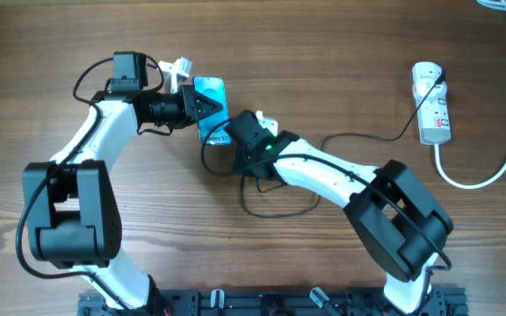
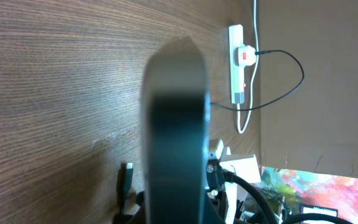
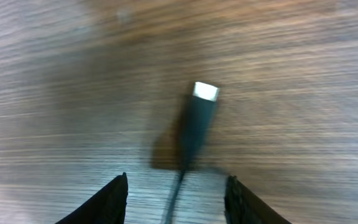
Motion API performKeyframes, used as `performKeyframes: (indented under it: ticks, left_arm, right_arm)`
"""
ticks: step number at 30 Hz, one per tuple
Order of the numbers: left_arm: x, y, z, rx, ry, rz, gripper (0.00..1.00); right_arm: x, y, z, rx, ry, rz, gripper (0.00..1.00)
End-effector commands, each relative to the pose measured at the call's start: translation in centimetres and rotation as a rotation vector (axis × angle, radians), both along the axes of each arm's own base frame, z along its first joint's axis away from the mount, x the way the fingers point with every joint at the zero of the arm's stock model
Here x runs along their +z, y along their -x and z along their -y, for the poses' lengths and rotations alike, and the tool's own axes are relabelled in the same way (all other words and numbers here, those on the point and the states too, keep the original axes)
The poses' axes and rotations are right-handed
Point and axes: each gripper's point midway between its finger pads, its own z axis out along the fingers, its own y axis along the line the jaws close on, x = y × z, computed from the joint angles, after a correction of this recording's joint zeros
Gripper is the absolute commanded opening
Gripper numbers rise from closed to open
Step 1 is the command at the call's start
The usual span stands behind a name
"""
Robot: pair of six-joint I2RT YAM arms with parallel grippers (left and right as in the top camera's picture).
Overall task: Plug charger to phone and switch on socket
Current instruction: 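Lower the right gripper and grasp the USB-C plug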
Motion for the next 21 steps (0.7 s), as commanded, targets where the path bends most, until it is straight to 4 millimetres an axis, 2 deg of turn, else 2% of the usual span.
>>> performKeyframes:
  ticks: [1,4,6,9,11,13,17,19,21]
  left_arm:
    - [0.3,0.1,0.2,-0.019,0.014,0.019,0.04]
    - [0.3,0.1,0.2,-0.019,0.014,0.019,0.04]
    - [0.3,0.1,0.2,-0.019,0.014,0.019,0.04]
    - [0.2,0.1,0.2,-0.019,0.014,0.016,0.04]
    - [0.2,0.1,0.2,-0.019,0.014,0.016,0.04]
    - [0.2,0.1,0.2,-0.019,0.014,0.015,0.04]
    - [0.2,0.1,0.2,-0.020,0.014,0.015,0.04]
    - [0.2,0.2,0.2,-0.019,0.014,0.013,0.04]
    - [0.2,0.2,0.2,-0.019,0.014,0.012,0.04]
  right_arm:
    - [-2.4,1.1,4.1,-0.073,0.144,-0.109,0.51]
    - [-1.4,1.5,7.3,-0.098,0.223,-0.209,0.52]
    - [-1.0,1.2,8.3,-0.097,0.239,-0.229,0.52]
    - [-1.0,1.8,9.7,-0.101,0.270,-0.271,0.52]
    - [-1.0,1.7,10.1,-0.108,0.272,-0.280,0.52]
    - [-1.0,1.5,9.8,-0.085,0.257,-0.276,0.54]
    - [-0.9,1.0,7.5,0.045,0.156,-0.256,0.56]
    - [-0.9,0.8,7.3,0.045,0.150,-0.247,0.71]
    - [-0.9,1.0,7.1,0.049,0.136,-0.259,0.74]
